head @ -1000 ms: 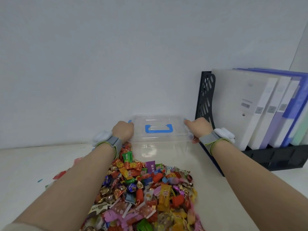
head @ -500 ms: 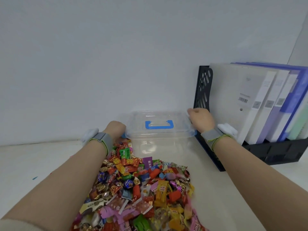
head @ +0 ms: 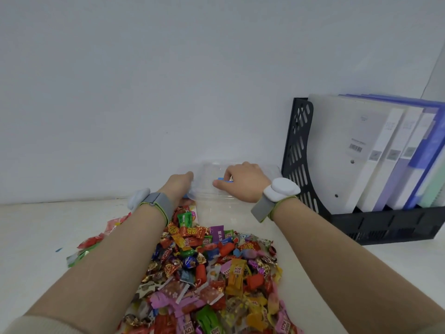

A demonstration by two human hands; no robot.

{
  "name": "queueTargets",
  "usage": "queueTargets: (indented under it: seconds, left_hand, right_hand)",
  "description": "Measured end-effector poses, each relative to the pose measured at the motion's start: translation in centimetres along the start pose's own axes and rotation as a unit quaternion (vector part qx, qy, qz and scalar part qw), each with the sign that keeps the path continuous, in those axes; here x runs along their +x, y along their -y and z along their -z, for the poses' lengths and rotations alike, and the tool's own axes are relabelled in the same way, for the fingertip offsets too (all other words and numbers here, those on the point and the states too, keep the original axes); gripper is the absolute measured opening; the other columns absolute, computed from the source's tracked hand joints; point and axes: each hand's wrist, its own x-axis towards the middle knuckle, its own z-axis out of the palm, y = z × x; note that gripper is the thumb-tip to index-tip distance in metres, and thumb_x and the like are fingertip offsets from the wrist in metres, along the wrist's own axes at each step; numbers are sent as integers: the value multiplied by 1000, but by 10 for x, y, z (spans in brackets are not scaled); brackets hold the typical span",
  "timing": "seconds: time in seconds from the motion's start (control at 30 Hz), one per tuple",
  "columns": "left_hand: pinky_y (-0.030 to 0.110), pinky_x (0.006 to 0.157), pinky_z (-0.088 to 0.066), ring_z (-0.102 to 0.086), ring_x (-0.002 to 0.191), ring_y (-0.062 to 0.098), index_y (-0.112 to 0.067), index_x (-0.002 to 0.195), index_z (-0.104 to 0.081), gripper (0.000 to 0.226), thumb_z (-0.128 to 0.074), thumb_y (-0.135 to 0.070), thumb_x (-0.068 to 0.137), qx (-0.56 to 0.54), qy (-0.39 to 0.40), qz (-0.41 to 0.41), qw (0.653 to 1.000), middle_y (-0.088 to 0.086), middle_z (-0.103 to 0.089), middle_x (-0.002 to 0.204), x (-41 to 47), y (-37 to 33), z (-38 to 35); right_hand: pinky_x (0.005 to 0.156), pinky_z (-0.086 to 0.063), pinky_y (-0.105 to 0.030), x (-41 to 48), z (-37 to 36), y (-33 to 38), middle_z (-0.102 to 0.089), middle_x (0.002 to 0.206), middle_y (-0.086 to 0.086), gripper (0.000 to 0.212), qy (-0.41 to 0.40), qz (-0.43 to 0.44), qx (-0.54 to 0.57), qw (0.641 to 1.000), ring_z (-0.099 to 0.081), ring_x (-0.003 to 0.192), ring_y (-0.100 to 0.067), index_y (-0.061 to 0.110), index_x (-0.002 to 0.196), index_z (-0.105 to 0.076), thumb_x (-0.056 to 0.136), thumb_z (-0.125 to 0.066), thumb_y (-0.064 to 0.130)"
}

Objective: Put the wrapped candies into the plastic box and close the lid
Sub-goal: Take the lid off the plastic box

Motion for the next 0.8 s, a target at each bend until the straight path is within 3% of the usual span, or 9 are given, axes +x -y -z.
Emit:
queueTargets:
  seconds: [0.17, 0.23, 0.4, 0.5, 0.57, 0.6, 0.67, 0.73, 0.8]
  left_hand:
    - [37, 65, -50, -56, 75, 24, -13, 86, -52, 30, -41, -35, 104, -53, 36, 53, 997, 8, -56, 85, -5, -3, 0]
    - [40, 77, -51, -58, 81, 22, -19, 87, -55, 30, -40, -40, 103, -36, 64, 72, 995, 5, -59, 91, -6, 1, -1]
    - [45, 90, -54, -60, 83, 23, -19, 95, -58, 20, -51, -38, 97, -18, 90, 59, 994, 6, -60, 101, -6, 3, -4]
    - [40, 62, -61, -62, 77, 28, -11, 111, -56, 27, -67, -24, 90, 45, 67, 9, 997, 10, -56, 99, -8, 1, -9]
    - [29, 39, -52, -56, 61, 27, -4, 105, -59, 17, -62, -2, 88, 67, 29, -35, 997, 13, -52, 87, -12, 0, -14]
    - [28, 36, -50, -54, 58, 27, -2, 100, -61, 15, -58, 3, 86, 75, 9, -52, 996, 13, -51, 84, -13, -2, -16]
    - [40, 45, -57, -59, 68, 32, 3, 101, -65, 20, -56, 3, 84, 80, -31, -72, 994, 18, -57, 91, -13, -6, -14]
    - [52, 72, -60, -67, 88, 41, 6, 106, -68, 29, -59, -2, 80, 93, -83, -94, 988, 26, -65, 105, -17, -13, -7]
    - [50, 87, -57, -67, 102, 41, 5, 108, -70, 33, -62, -8, 79, 105, -132, -111, 979, 27, -68, 112, -21, -18, 6]
  right_hand:
    - [72, -37, -35, -1, 2, -5, -57, 76, -6, 57, -8, -11, -1, 1000, -47, 88, -26, 12, 66, -53, 93, -33, 58]
    - [66, -34, -35, -4, 3, -6, -50, 71, -6, 58, -57, -20, 14, 998, -47, 83, -26, 13, 56, -41, 95, -33, 55]
    - [64, -30, -32, -7, 20, -13, -46, 70, -1, 57, -239, -47, 61, 968, -44, 77, -22, 18, 53, -36, 96, -36, 55]
    - [64, -28, -32, -8, 32, -18, -38, 65, 4, 56, -279, -68, 109, 952, -42, 74, -21, 20, 53, -31, 97, -37, 54]
    - [62, -29, -31, -12, 35, -21, -40, 67, 3, 55, -289, -82, 120, 946, -44, 68, -21, 21, 53, -32, 96, -37, 54]
    - [62, -29, -30, -15, 37, -22, -42, 70, 2, 55, -292, -90, 125, 944, -45, 66, -21, 21, 54, -34, 96, -37, 55]
    - [62, -30, -29, -21, 43, -22, -46, 76, 0, 54, -301, -97, 130, 940, -46, 62, -22, 21, 54, -36, 95, -37, 56]
    - [61, -31, -29, -32, 52, -18, -48, 81, -1, 55, -317, -102, 146, 932, -47, 61, -21, 20, 54, -37, 95, -37, 57]
    - [61, -32, -29, -43, 63, -11, -49, 82, -1, 55, -334, -100, 159, 924, -48, 62, -21, 19, 54, -37, 95, -38, 57]
